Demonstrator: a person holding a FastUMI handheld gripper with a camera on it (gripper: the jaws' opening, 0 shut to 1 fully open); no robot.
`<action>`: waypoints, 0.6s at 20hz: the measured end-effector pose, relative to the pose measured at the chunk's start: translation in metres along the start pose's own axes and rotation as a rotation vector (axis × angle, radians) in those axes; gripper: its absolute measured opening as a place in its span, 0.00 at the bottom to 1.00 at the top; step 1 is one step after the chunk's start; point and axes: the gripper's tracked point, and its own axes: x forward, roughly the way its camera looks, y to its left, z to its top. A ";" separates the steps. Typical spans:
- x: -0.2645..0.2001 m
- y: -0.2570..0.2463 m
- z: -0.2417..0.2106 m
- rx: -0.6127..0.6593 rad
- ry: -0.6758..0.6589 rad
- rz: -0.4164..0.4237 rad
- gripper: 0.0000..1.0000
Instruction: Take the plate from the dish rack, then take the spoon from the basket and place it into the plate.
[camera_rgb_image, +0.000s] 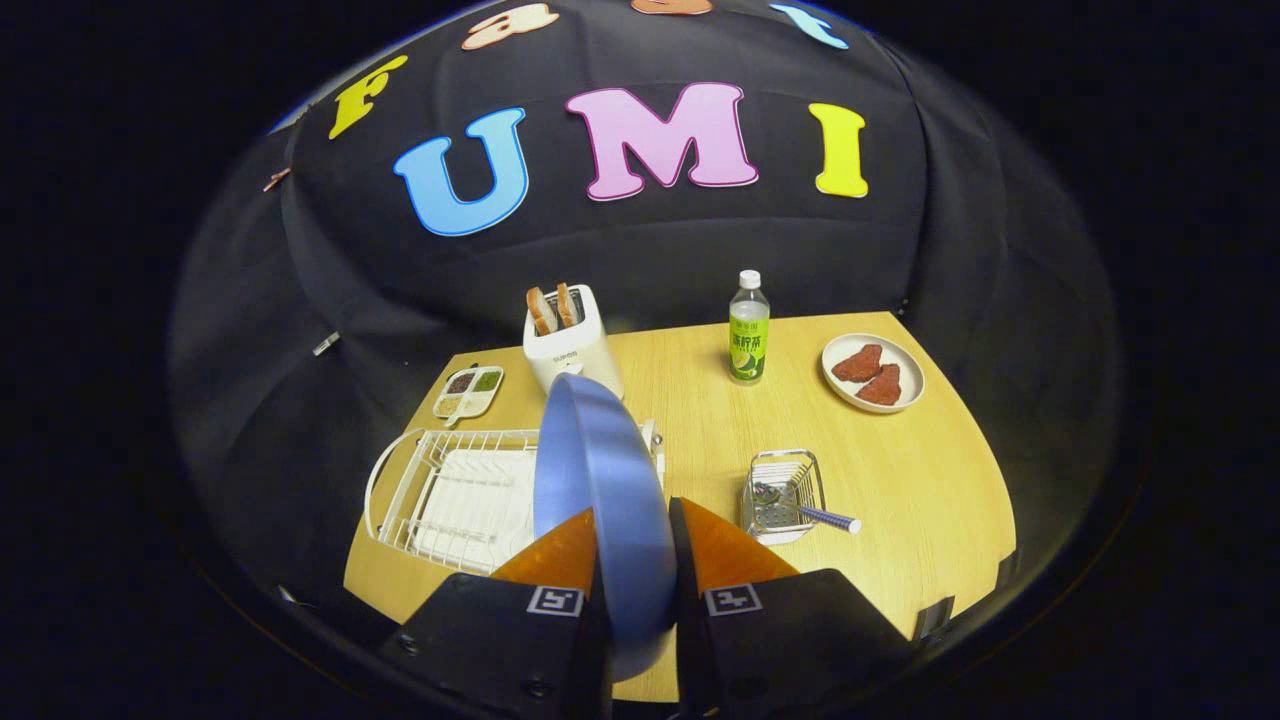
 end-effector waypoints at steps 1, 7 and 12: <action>-0.008 -0.008 -0.008 0.010 0.012 0.014 0.29; -0.040 -0.040 -0.071 0.171 0.104 0.123 0.29; -0.046 -0.073 -0.128 0.237 0.173 0.128 0.29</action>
